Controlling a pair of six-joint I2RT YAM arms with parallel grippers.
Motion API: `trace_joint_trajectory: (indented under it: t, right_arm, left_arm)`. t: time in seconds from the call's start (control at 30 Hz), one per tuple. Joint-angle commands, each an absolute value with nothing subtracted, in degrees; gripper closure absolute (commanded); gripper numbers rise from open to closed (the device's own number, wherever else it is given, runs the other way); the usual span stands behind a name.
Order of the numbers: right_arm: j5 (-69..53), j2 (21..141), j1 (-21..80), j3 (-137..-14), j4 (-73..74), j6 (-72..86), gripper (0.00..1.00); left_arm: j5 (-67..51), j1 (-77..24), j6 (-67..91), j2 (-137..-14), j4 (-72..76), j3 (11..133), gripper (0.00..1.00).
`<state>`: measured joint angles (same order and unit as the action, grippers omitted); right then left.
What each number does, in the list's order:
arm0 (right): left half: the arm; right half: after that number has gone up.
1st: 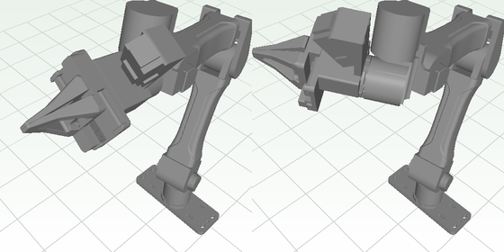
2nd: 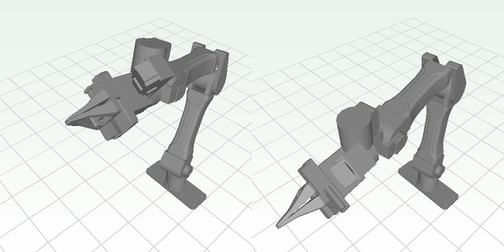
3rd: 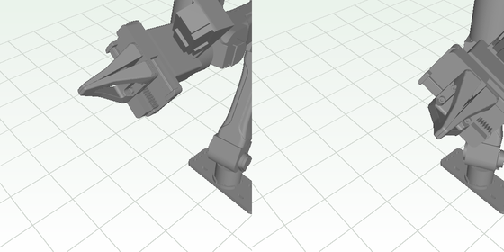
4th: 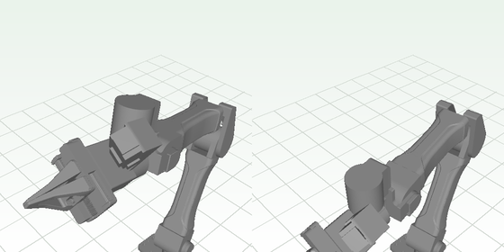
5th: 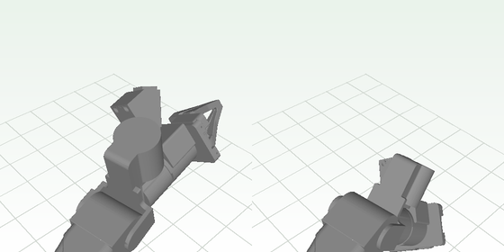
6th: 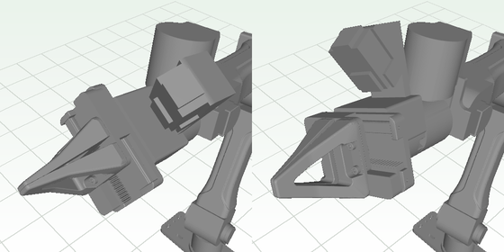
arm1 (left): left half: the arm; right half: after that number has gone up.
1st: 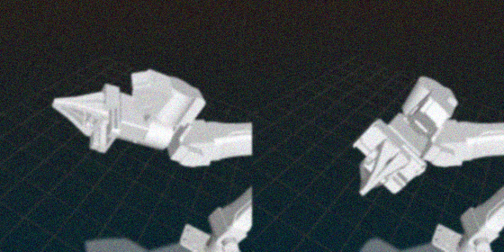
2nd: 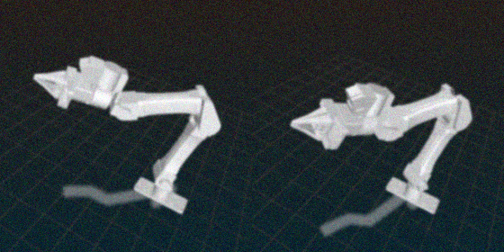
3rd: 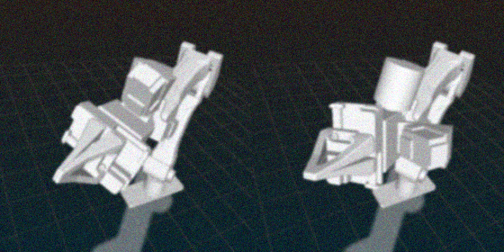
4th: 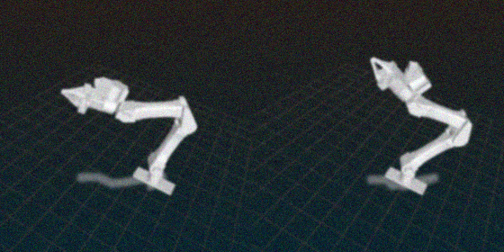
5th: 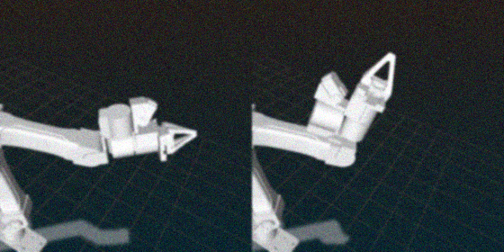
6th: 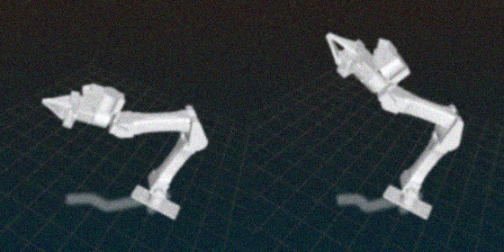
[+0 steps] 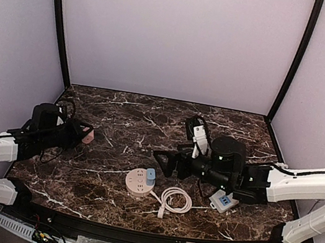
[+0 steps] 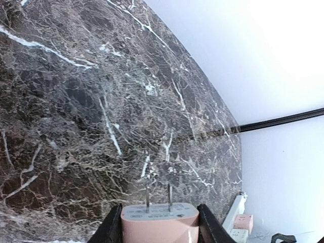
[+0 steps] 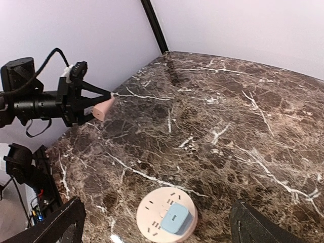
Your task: Insert the plug
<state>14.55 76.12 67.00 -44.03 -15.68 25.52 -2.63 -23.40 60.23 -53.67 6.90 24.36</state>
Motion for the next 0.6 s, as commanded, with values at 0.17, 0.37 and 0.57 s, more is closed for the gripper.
trace_joint_trajectory:
  t: [0.17,0.37,0.57]
  right_arm:
    - [11.9,89.9,70.4,-50.8,-34.4,26.9,0.03]
    - [12.6,97.4,71.6,-58.0,-37.1,23.5,0.03]
    - [15.6,101.3,72.6,-61.7,-39.9,21.6,0.04]
  left_arm:
    - [-10.7,-24.1,69.6,-55.6,19.9,25.2,0.70]
    - [-10.1,-25.5,73.4,-56.0,22.6,26.4,0.70]
    - [-8.3,-28.1,77.8,-55.9,27.8,25.7,0.70]
